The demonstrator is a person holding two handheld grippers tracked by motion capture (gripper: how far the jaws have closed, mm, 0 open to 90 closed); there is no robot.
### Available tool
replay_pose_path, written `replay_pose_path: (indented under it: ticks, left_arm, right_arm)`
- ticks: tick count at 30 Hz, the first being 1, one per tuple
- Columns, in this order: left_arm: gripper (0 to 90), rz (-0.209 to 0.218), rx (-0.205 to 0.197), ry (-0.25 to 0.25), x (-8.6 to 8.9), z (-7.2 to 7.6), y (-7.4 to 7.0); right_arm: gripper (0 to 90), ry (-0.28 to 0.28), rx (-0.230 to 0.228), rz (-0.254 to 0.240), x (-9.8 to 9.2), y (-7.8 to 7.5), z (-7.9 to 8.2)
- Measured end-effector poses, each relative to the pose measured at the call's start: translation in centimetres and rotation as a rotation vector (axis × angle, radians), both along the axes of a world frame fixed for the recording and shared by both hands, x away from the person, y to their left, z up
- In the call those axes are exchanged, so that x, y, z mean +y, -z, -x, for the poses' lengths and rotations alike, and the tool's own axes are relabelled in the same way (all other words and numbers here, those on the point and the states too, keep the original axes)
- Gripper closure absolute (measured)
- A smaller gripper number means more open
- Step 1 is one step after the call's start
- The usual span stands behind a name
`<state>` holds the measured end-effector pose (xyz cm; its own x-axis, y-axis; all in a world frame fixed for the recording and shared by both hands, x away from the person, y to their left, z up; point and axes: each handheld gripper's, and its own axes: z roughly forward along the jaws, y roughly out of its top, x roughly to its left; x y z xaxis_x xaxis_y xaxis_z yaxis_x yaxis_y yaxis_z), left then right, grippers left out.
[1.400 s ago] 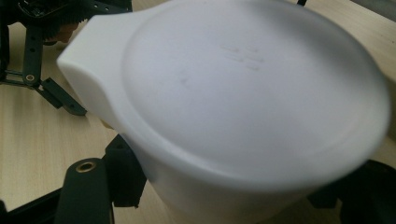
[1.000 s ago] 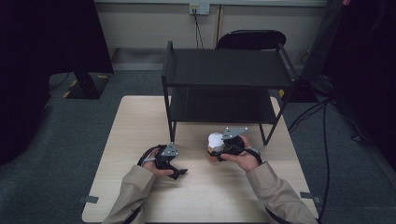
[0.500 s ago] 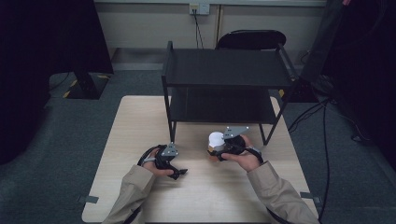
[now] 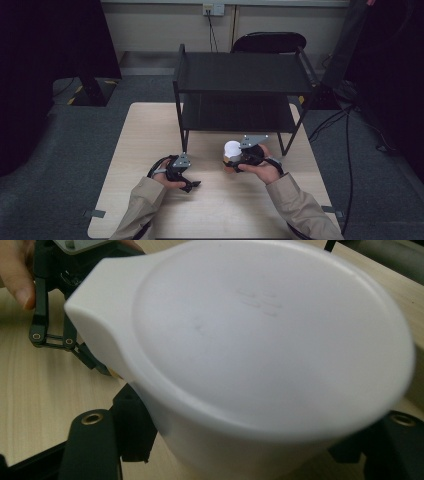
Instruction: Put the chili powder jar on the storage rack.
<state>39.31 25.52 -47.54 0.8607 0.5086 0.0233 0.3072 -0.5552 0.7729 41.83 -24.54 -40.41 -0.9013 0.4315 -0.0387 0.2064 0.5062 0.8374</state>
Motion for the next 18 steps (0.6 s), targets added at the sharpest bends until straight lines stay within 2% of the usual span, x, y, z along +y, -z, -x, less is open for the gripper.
replay_pose_path:
  ticks: [18]
  left_arm:
    - [0.0, 0.001, -0.001, -0.002, 0.0, 0.0, 0.0]
  right_arm:
    - [30.6, -0.018, 0.000, -0.011, -0.5, -2.1, 0.2]
